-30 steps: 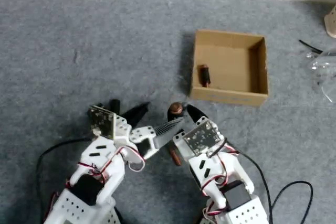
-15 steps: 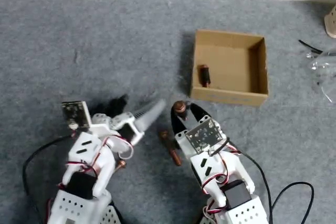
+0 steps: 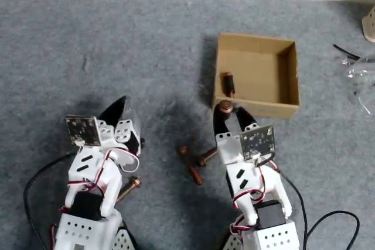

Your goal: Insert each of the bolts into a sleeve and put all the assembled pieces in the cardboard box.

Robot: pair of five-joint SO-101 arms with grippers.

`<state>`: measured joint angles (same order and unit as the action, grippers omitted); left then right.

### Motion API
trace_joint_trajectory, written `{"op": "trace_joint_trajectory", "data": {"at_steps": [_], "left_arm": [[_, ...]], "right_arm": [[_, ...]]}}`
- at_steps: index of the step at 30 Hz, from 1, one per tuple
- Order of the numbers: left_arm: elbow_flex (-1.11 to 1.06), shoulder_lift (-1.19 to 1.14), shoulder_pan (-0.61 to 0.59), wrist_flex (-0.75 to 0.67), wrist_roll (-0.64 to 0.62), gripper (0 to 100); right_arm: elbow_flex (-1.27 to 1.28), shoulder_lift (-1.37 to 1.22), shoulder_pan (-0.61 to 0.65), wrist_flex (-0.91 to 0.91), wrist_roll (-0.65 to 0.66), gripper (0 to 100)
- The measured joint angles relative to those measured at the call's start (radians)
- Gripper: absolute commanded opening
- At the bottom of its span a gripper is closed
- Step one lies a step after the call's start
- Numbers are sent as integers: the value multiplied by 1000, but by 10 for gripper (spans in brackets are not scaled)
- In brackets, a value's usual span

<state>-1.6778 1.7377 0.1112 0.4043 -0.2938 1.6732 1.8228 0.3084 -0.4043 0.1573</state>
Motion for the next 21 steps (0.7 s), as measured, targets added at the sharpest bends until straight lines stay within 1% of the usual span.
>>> {"op": "trace_joint_trajectory", "data": {"at_steps": [3, 6, 9, 11, 18, 21], "left_arm": [[0, 0, -18, -11, 74, 7], [0, 0, -98, 12, 152, 7], [0, 0, -186, 49, 258, 7], [0, 0, -198, 61, 322, 7], [0, 0, -196, 75, 336, 7], [0, 0, -196, 118, 408, 7]], "right_arm": [[0, 0, -8, 0, -2, 5], [0, 0, -32, 0, -2, 5], [0, 0, -41, -9, -8, 5], [0, 0, -46, -25, -8, 5], [0, 0, -117, -25, -8, 5], [0, 0, -112, -25, -8, 5]]}}
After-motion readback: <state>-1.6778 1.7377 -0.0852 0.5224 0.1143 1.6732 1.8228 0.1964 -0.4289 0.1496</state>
